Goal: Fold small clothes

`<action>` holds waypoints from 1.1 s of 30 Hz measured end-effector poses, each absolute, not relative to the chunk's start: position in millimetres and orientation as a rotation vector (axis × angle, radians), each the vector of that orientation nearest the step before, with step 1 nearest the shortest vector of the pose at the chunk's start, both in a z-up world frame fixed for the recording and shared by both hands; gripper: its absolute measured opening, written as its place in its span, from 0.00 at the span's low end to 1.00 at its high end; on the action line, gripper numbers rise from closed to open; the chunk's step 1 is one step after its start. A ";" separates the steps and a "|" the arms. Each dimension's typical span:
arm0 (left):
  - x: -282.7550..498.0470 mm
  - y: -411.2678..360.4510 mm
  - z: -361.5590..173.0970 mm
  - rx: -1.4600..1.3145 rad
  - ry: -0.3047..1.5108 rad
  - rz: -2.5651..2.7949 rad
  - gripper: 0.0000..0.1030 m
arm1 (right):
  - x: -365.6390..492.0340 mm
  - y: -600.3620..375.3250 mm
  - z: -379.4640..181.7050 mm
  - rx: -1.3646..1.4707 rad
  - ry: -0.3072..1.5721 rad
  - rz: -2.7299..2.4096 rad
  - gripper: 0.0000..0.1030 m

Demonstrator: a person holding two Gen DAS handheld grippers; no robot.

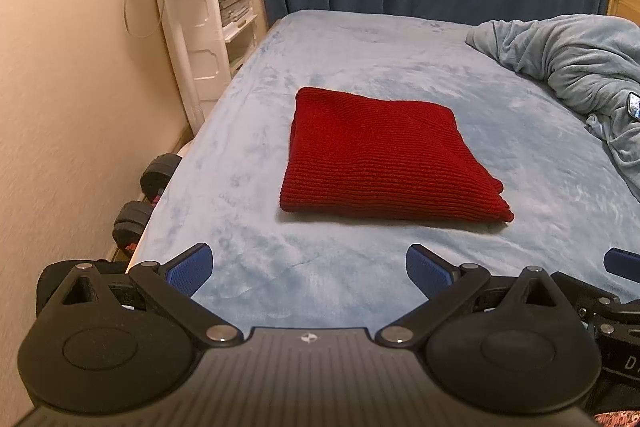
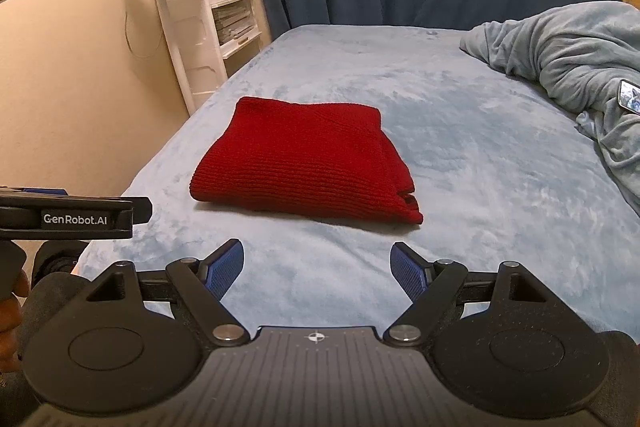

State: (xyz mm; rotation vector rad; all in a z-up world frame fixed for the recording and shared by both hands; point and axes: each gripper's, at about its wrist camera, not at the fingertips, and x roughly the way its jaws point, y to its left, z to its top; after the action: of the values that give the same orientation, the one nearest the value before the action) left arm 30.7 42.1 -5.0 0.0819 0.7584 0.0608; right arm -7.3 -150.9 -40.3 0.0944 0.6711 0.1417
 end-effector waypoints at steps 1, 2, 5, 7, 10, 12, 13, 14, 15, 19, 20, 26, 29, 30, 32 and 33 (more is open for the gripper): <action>30.7 42.2 -5.0 0.080 0.759 0.060 1.00 | -7.4 -150.7 -40.3 0.095 0.671 0.141 0.79; 30.6 42.2 -5.0 0.078 0.758 0.059 1.00 | -7.5 -151.1 -40.2 0.094 0.670 0.142 0.79; 30.5 41.7 -5.2 0.082 0.758 0.060 1.00 | -7.6 -150.9 -40.3 0.094 0.668 0.142 0.79; 30.7 41.4 -5.2 0.081 0.759 0.061 1.00 | -7.7 -150.7 -40.4 0.095 0.668 0.141 0.79; 31.4 41.3 -5.2 0.081 0.768 0.056 1.00 | -7.9 -150.8 -40.0 0.097 0.664 0.138 0.79; 31.0 40.9 -4.6 0.084 0.766 0.057 1.00 | -7.6 -150.9 -39.3 0.100 0.661 0.132 0.79; 30.0 41.0 -4.6 0.088 0.765 0.056 1.00 | -7.7 -151.1 -38.8 0.101 0.659 0.132 0.79; 29.6 40.6 -4.2 0.090 0.763 0.055 1.00 | -7.8 -150.0 -38.3 0.100 0.656 0.132 0.79; 29.1 40.2 -4.0 0.091 0.761 0.054 1.00 | -7.9 -149.7 -38.0 0.099 0.654 0.133 0.79; 27.8 40.4 -4.4 0.091 0.759 0.048 1.00 | -7.6 -148.7 -37.6 0.095 0.653 0.134 0.79; 27.7 40.4 -4.4 0.091 0.757 0.047 1.00 | -7.5 -148.6 -37.5 0.095 0.653 0.132 0.79; 27.5 41.1 -4.3 0.095 0.754 0.045 1.00 | -7.7 -148.4 -37.2 0.095 0.652 0.132 0.79; 27.4 40.9 -4.4 0.095 0.756 0.044 1.00 | -7.7 -148.0 -37.0 0.094 0.652 0.132 0.79; 27.4 40.8 -4.4 0.096 0.755 0.044 1.00 | -7.6 -147.7 -37.1 0.094 0.651 0.131 0.79; 27.2 40.8 -4.5 0.097 0.755 0.042 1.00 | -7.6 -147.6 -37.3 0.096 0.652 0.131 0.79; 27.1 40.7 -4.5 0.097 0.756 0.043 1.00 | -7.6 -147.6 -37.3 0.096 0.652 0.130 0.79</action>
State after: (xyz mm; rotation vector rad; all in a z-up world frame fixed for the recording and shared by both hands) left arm 27.1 40.7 -4.5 0.0970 0.7556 0.0427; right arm -7.6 -147.6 -37.3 0.0959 0.6521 0.1300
